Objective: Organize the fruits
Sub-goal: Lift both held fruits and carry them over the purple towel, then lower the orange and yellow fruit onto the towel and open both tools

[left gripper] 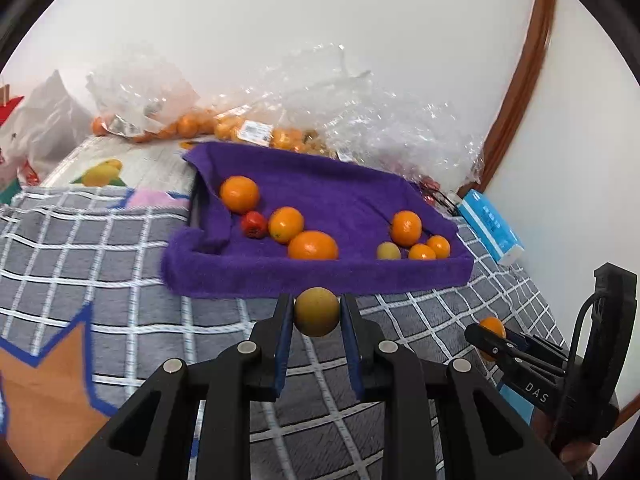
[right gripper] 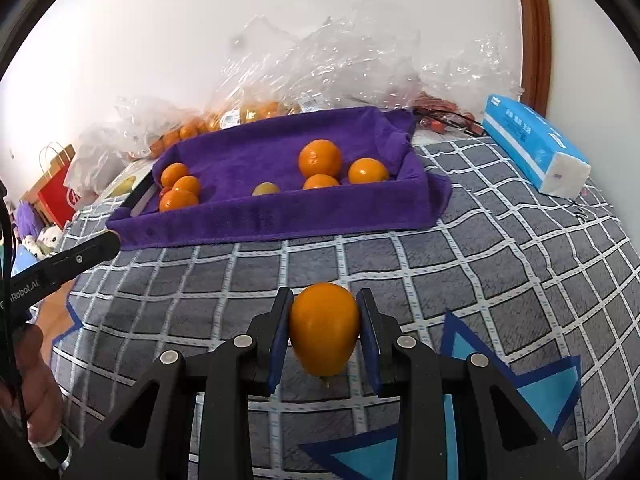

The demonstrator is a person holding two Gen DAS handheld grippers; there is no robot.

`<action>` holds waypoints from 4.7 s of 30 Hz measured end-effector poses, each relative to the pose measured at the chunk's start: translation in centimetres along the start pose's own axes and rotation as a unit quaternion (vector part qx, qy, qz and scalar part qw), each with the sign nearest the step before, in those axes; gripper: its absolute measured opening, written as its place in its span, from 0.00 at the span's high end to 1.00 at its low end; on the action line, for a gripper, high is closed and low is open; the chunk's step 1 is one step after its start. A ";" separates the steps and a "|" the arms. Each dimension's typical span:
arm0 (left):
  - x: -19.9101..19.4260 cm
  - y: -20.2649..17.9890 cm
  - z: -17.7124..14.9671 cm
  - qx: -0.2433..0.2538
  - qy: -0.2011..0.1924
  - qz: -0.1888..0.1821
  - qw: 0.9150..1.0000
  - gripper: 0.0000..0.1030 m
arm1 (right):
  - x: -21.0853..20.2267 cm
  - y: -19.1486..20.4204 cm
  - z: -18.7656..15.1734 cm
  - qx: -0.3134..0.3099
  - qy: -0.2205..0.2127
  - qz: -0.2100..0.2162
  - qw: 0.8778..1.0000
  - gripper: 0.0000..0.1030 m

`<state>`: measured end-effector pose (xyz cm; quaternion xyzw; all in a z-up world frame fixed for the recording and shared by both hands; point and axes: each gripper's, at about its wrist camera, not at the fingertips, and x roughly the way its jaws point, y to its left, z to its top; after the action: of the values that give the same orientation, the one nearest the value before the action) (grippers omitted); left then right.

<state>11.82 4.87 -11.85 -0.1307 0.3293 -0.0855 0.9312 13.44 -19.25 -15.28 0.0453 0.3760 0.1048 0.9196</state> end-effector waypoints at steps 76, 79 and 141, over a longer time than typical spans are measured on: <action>-0.1 1.0 10.9 -0.017 -0.010 0.016 1.000 0.78 | -1.2 3.3 10.6 -0.049 -0.056 -0.028 0.997 0.69; 0.8 1.0 11.0 -0.013 -0.006 0.021 1.000 0.78 | -0.6 2.9 11.0 -0.049 -0.056 -0.044 0.996 0.69; 10.1 4.0 6.1 -0.012 0.121 0.070 0.990 0.78 | 11.7 -3.2 11.2 -0.004 -0.019 -0.072 0.997 0.69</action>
<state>23.76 7.36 -14.47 -0.1071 0.4486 -0.0314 0.8867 29.93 -19.78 -15.75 0.0167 0.3606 0.0391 0.9317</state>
